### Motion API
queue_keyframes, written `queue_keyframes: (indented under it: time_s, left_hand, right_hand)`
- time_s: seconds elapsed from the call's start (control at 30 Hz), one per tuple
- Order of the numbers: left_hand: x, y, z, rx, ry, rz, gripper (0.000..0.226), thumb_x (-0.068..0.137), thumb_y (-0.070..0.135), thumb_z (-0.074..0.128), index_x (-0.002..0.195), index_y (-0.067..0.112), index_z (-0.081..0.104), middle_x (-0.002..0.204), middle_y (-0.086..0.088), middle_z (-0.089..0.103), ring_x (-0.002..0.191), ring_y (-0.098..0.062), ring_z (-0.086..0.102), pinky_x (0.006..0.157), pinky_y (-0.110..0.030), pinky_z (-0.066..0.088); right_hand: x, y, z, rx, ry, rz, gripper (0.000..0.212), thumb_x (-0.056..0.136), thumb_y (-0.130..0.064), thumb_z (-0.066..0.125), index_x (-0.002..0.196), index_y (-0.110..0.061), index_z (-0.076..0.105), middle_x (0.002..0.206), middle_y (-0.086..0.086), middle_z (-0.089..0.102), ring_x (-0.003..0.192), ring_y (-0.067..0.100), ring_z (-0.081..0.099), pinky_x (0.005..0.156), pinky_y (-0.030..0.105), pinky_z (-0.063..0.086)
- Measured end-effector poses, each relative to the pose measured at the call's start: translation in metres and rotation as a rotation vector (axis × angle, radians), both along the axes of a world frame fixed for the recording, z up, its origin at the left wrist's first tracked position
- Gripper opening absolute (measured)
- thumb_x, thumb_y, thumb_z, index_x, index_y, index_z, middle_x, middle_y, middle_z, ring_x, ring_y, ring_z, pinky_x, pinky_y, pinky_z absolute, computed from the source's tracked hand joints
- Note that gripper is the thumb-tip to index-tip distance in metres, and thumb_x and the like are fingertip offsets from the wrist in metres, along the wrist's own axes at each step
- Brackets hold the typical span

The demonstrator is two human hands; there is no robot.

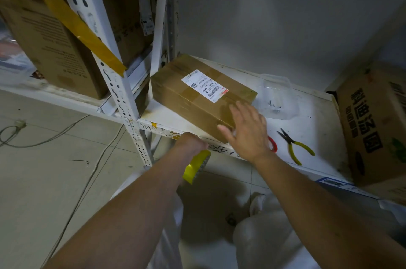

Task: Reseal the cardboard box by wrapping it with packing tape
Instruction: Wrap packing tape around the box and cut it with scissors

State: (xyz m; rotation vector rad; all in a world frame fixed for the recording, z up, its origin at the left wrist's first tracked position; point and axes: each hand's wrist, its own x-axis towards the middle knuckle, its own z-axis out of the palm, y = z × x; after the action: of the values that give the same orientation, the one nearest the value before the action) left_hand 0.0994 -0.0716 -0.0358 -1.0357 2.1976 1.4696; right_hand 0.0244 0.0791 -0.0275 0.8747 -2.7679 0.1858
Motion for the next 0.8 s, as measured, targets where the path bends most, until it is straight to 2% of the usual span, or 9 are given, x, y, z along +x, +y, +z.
queue_keyframes:
  time_s: [0.07,0.1,0.23,0.3,0.4,0.5,0.6,0.73,0.8]
  left_hand:
    - [0.000,0.002,0.001,0.007,0.006,0.001,0.037,0.087,0.014,0.065,0.122,0.001,0.062,0.126,-0.016,0.062,0.118,-0.030,0.058,0.093,-0.032,0.047]
    - [0.000,0.003,0.001,0.008,0.011,0.010,0.037,0.087,0.015,0.066,0.121,0.002,0.063,0.125,-0.015,0.063,0.117,-0.029,0.058,0.091,-0.031,0.047]
    - [0.004,0.005,0.004,0.029,0.010,0.077,0.039,0.088,0.022,0.067,0.121,0.002,0.061,0.122,-0.012,0.062,0.104,-0.023,0.055,0.087,-0.028,0.042]
    - [0.003,0.006,0.004,0.037,0.009,0.082,0.039,0.090,0.022,0.065,0.122,0.001,0.060,0.124,-0.011,0.061,0.098,-0.020,0.052,0.084,-0.027,0.040]
    - [0.003,0.006,0.006,0.031,-0.001,0.096,0.036,0.091,0.021,0.064,0.121,0.001,0.061,0.122,-0.012,0.062,0.091,-0.019,0.048,0.079,-0.026,0.037]
    - [0.001,0.006,0.008,0.050,0.011,0.122,0.035,0.088,0.019,0.067,0.118,0.001,0.063,0.119,-0.013,0.063,0.091,-0.021,0.050,0.079,-0.026,0.038]
    - [0.001,0.006,0.013,0.098,0.025,0.184,0.034,0.088,0.016,0.068,0.117,0.000,0.064,0.121,-0.014,0.063,0.104,-0.027,0.057,0.082,-0.026,0.039]
    - [0.000,0.001,0.018,0.173,0.100,0.308,0.028,0.088,0.008,0.065,0.114,-0.002,0.064,0.123,-0.018,0.063,0.116,-0.031,0.059,0.088,-0.030,0.046]
    - [-0.001,-0.004,0.021,0.223,0.159,0.378,0.027,0.089,0.005,0.061,0.115,-0.001,0.064,0.124,-0.019,0.063,0.117,-0.032,0.059,0.082,-0.028,0.045]
  right_hand:
    - [0.002,-0.017,-0.002,0.126,-0.051,0.021,0.081,0.089,-0.072,0.016,0.145,-0.016,0.034,0.152,0.009,0.033,0.142,0.030,0.024,0.109,0.050,0.027]
    - [0.000,-0.022,-0.003,0.161,-0.093,-0.018,0.080,0.090,-0.070,0.016,0.147,-0.016,0.029,0.154,0.010,0.030,0.143,0.032,0.021,0.110,0.051,0.027]
    - [-0.004,-0.028,-0.013,0.127,-0.087,-0.059,0.063,0.098,-0.053,0.034,0.146,-0.013,0.032,0.152,0.013,0.035,0.140,0.035,0.030,0.104,0.050,0.040]
    - [-0.005,-0.026,-0.018,0.143,-0.059,-0.037,0.066,0.095,-0.051,0.045,0.146,-0.012,0.033,0.150,0.013,0.038,0.138,0.036,0.034,0.103,0.049,0.043]
    - [-0.007,-0.021,-0.021,0.196,-0.052,-0.012,0.076,0.092,-0.051,0.053,0.151,-0.014,0.023,0.156,0.010,0.029,0.143,0.033,0.027,0.108,0.046,0.039]
    - [-0.010,-0.019,-0.021,0.280,-0.067,0.015,0.082,0.094,-0.052,0.047,0.154,-0.014,0.006,0.161,0.007,0.012,0.147,0.030,0.013,0.114,0.043,0.031]
    - [-0.012,-0.013,-0.022,0.323,-0.080,0.058,0.081,0.096,-0.053,0.039,0.153,-0.014,-0.005,0.162,0.004,0.002,0.148,0.029,0.002,0.116,0.041,0.029]
    - [-0.016,0.002,-0.013,0.275,-0.060,0.161,0.064,0.100,-0.049,0.025,0.154,-0.017,0.009,0.160,-0.001,0.013,0.148,0.024,0.010,0.112,0.038,0.036]
    - [-0.020,0.007,-0.003,0.151,-0.097,0.224,0.052,0.103,-0.040,0.026,0.149,-0.018,0.030,0.154,0.000,0.033,0.143,0.022,0.029,0.108,0.038,0.041]
